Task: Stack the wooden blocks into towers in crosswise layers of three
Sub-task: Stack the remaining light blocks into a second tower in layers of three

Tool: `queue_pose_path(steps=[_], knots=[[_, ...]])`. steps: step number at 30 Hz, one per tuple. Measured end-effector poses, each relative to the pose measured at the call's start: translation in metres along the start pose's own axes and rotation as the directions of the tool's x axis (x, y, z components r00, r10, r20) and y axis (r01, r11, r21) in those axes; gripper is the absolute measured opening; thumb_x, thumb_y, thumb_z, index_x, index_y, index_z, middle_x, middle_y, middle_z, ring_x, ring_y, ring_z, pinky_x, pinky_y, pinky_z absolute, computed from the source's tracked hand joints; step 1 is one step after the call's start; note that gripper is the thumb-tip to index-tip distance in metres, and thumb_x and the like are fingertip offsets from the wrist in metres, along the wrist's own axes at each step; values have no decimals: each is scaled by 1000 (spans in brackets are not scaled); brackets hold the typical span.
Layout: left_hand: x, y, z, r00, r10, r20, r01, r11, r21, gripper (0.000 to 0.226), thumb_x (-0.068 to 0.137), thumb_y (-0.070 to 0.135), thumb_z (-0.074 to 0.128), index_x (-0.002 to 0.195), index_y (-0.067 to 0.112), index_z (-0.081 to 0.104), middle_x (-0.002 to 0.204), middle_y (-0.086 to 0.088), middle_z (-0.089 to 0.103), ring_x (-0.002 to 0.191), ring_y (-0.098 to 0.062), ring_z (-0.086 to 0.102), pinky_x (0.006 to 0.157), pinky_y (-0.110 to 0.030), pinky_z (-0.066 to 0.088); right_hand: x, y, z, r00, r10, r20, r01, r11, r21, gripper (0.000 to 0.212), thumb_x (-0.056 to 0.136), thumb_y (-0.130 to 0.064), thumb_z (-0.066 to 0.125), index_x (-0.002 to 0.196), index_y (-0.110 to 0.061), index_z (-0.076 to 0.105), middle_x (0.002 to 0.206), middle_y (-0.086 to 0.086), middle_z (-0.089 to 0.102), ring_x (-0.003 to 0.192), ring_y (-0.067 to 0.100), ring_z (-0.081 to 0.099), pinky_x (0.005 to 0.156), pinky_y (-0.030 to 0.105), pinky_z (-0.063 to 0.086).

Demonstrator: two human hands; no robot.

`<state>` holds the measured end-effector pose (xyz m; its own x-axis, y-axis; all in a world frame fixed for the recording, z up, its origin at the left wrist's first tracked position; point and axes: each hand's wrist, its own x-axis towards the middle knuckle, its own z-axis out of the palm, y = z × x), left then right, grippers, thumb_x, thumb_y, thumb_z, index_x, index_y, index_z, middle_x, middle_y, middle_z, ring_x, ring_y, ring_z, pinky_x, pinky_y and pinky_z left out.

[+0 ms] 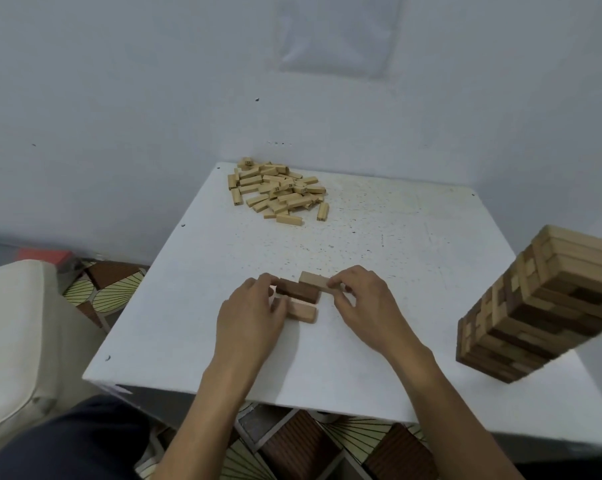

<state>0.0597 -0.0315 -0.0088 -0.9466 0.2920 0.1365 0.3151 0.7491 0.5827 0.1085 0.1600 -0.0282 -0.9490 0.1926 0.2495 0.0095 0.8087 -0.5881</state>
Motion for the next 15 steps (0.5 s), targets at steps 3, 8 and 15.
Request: queue_pose_path(steps=[3, 8, 15], knots=[[1, -5, 0, 999, 37, 18, -37, 999, 15, 23, 95, 32, 55, 115, 24, 62, 105, 5, 62, 94, -17, 60, 83, -39, 48, -3, -1, 1, 1000, 8, 18, -9, 999, 35, 19, 95, -21, 62, 111, -16, 70, 106, -4, 63, 97, 14, 55, 82, 20, 43], [5, -11, -5, 962, 132, 239, -166, 978, 128, 55, 85, 43, 42, 138, 33, 50, 141, 7, 47, 126, -19, 44, 103, -38, 31, -9, -6, -1, 996, -13, 91, 13, 1000, 4, 42, 91, -39, 66, 131, -25, 62, 127, -7, 56, 115, 13, 43, 92, 17, 31], [18, -9, -6, 890, 211, 403, -267, 960, 88, 69, 92, 24, 57, 154, 26, 28, 161, 5, 22, 143, -19, 25, 116, -37, 21, -10, -6, 1, 990, -79, 118, 82, 996, -24, 47, 84, -44, 72, 128, -28, 62, 130, -7, 54, 117, 15, 42, 96, 21, 36]])
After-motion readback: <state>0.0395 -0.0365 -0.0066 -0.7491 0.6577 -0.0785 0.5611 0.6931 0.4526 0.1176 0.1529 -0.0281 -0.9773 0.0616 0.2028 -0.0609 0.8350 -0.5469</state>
